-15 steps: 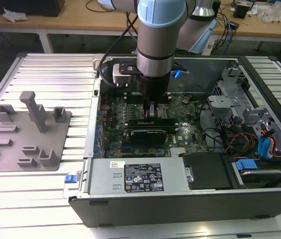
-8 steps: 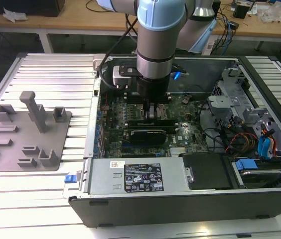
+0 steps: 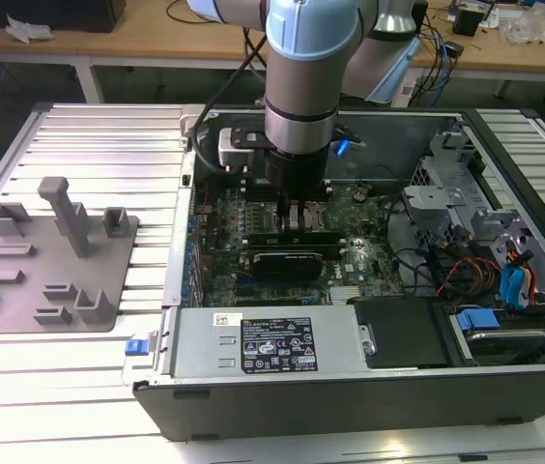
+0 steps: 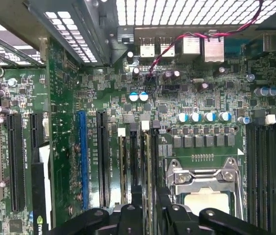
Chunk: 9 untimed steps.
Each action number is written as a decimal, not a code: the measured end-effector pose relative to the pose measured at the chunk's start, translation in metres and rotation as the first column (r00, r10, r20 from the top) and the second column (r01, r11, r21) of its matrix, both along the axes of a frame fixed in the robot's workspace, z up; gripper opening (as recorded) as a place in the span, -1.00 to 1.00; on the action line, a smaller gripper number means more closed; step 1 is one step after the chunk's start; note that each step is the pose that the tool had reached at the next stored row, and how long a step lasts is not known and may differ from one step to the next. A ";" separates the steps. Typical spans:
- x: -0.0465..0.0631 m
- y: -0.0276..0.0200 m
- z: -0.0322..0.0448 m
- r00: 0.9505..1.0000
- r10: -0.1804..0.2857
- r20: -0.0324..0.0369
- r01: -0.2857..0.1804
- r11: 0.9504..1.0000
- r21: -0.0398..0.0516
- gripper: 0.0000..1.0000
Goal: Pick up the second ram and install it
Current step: 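Insert the second ram into the second slot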
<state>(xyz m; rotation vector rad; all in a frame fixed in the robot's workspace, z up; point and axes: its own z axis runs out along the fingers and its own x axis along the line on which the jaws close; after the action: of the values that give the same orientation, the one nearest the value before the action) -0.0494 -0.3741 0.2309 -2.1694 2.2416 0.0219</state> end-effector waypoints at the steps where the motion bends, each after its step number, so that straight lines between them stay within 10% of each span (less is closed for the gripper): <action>1: 0.000 0.0000 0.0044 1.000 0.000 0.000 0.000 1.000 0.000 -0.53; 9: 0.005 0.0000 0.0150 1.000 0.000 0.000 0.000 1.000 0.000 -0.53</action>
<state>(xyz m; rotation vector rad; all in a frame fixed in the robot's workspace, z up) -0.0447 -0.3741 0.2459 -2.1697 2.2419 0.0219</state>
